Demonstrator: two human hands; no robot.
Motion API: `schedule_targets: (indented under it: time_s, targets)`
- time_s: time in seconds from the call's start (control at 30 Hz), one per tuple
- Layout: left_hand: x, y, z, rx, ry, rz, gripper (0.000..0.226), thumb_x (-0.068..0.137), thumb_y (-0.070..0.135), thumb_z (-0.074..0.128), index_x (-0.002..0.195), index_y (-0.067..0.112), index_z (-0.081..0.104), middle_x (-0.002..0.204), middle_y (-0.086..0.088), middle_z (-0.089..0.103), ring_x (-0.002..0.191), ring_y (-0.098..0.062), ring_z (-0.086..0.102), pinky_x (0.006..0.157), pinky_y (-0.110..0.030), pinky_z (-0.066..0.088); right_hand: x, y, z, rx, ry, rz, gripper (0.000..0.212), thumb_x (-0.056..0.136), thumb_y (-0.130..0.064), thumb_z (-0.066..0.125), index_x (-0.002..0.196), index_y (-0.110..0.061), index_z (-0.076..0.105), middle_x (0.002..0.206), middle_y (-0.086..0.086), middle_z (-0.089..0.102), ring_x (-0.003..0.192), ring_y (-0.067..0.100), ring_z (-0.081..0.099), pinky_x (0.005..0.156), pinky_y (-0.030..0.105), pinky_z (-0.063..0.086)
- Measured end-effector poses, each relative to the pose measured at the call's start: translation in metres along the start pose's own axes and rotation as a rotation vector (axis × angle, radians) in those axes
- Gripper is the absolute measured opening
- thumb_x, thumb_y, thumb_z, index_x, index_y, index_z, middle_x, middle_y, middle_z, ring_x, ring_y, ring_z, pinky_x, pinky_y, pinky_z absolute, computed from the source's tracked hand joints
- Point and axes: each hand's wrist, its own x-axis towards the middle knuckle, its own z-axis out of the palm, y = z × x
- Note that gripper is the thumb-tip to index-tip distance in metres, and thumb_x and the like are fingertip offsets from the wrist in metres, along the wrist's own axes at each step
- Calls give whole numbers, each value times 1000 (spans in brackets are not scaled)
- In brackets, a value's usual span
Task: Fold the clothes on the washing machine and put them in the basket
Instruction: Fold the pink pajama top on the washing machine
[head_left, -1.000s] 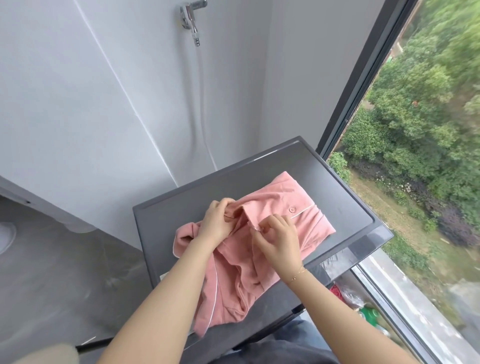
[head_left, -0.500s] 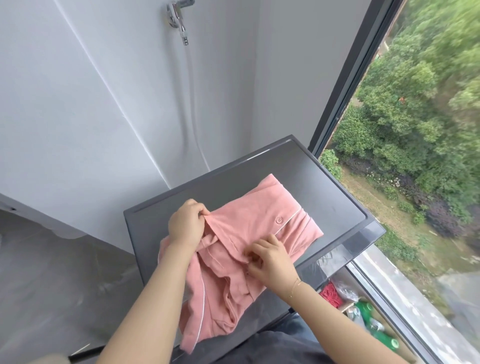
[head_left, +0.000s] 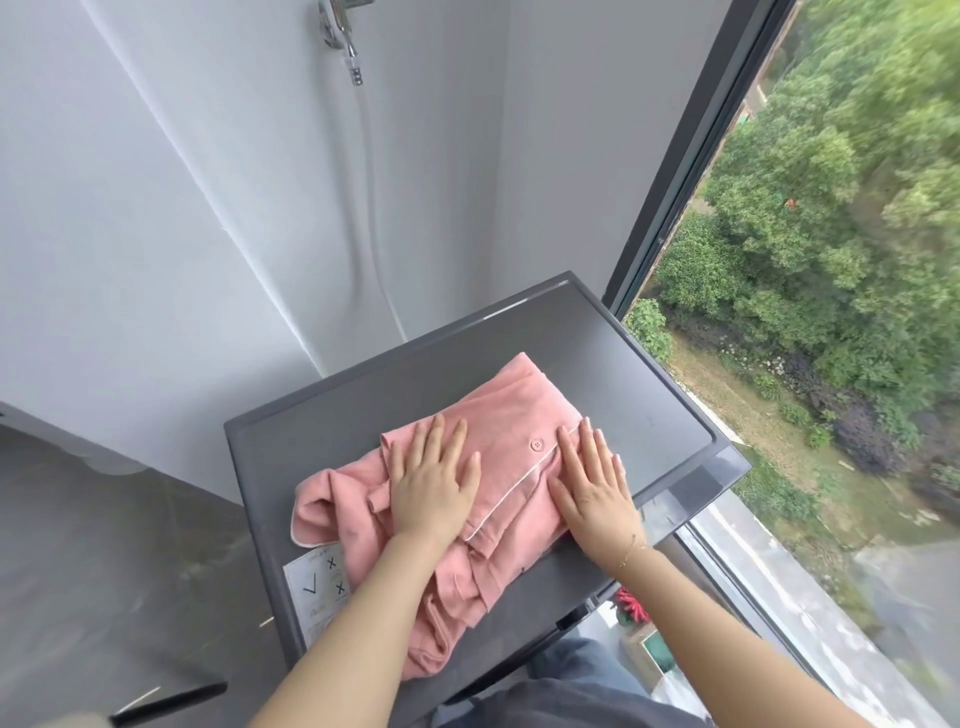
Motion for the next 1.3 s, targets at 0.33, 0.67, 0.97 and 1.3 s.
schedule_targets:
  time_s: [0.33,0.67,0.97,1.3]
  targets:
    - [17,13,-37,-8,-334,-274,55,99,55,18,152,41,12,162,3,5,147,-25,9,114,-56,11,72,1,-17,-181,-76,-25,61,104,-45,18,152,-29,-17,161,-4,-20,148,17,-18,119,36,-9]
    - [-17,-72,-76,-75,-368,59,52,87,0,51,132,25,56,129,1,56,112,-20,58,90,-33,47,7,2,-24,91,267,-239,44,92,-5,43,131,-17,58,138,5,53,124,27,47,93,43,50]
    - [-62,-92,-36,152,-96,618,83,75,13,58,149,35,28,153,-2,36,137,-19,36,112,-38,26,-83,44,7,-112,106,-455,83,83,-12,65,152,-35,25,161,-8,18,145,16,24,113,33,29]
    - [-59,-75,-24,-104,-68,605,31,87,25,53,118,30,56,148,7,43,140,-7,30,113,-36,17,-85,30,16,52,136,-481,49,83,-20,60,130,-34,57,145,-14,46,134,19,41,108,42,37]
